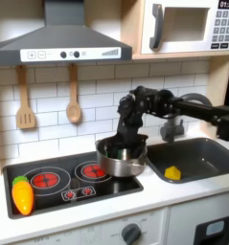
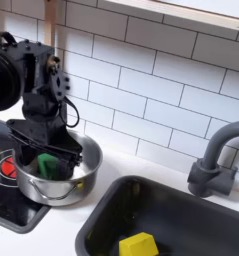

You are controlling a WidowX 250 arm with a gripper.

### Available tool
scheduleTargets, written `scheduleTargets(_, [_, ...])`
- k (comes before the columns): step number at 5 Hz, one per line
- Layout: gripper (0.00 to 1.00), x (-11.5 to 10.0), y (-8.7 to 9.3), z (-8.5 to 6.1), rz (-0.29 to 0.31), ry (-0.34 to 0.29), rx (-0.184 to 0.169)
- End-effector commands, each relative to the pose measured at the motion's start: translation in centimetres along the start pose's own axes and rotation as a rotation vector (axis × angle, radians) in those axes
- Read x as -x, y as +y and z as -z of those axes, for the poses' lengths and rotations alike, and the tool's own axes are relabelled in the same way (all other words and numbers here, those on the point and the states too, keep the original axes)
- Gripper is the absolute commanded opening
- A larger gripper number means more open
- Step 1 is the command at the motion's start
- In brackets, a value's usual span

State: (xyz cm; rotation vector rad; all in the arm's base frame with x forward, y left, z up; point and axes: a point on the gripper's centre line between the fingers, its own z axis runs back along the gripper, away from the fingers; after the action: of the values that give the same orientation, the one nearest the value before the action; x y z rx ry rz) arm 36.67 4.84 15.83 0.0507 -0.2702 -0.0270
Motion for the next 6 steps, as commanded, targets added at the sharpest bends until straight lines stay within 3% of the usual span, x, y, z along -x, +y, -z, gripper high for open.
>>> scheduleTargets(1, [1.0, -0.3, -0.3, 1.1, 0.011, 0.036, 0.014])
scheduleTargets(4, [1.0, -1.1, -0.4, -6.2, 0.022, -0.157, 0.066])
scheduleTargets(6, [1.0, -0.6, 0.4, -9.7, 0.027, -0.254, 0.094])
